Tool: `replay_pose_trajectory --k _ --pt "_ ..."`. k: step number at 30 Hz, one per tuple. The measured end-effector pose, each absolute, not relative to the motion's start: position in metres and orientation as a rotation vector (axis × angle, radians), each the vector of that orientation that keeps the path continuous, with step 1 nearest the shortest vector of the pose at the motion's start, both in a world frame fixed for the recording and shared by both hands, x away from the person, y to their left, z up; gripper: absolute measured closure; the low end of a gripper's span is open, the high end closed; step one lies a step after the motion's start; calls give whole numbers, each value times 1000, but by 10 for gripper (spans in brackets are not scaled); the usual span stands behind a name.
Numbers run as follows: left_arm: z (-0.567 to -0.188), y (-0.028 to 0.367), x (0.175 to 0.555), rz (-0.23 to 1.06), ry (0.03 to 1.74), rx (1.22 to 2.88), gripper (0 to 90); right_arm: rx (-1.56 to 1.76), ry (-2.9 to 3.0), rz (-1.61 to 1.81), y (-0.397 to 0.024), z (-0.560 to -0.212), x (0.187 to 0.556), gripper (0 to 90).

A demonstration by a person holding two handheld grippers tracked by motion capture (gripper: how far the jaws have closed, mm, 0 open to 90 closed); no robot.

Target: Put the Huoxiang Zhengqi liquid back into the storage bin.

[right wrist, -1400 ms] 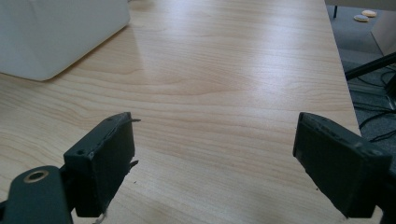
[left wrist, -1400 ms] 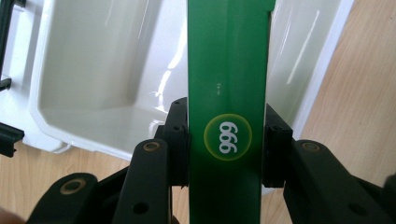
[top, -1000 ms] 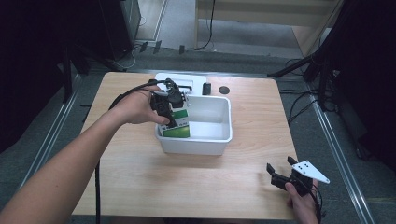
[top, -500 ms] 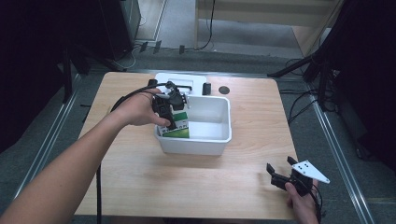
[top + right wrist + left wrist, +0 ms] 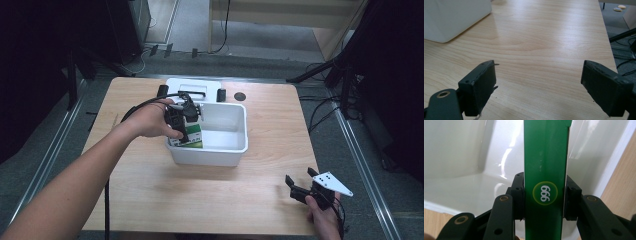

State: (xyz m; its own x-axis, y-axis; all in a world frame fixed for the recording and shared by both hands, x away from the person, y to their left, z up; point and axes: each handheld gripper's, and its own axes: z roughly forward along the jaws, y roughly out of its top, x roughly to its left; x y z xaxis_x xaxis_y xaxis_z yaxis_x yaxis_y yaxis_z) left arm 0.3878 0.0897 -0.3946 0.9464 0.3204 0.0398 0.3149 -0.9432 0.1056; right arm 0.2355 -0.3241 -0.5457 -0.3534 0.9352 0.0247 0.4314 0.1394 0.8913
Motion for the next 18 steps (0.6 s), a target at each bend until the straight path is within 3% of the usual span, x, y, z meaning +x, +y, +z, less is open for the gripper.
replay_pose_trajectory --k 7,18 --pt "-395 90 388 77 527 2997 601 1307 1862 1165 -324 -546 235 128" --pt "-388 97 387 176 659 2990 401 1305 1864 1164 -324 -546 236 128"
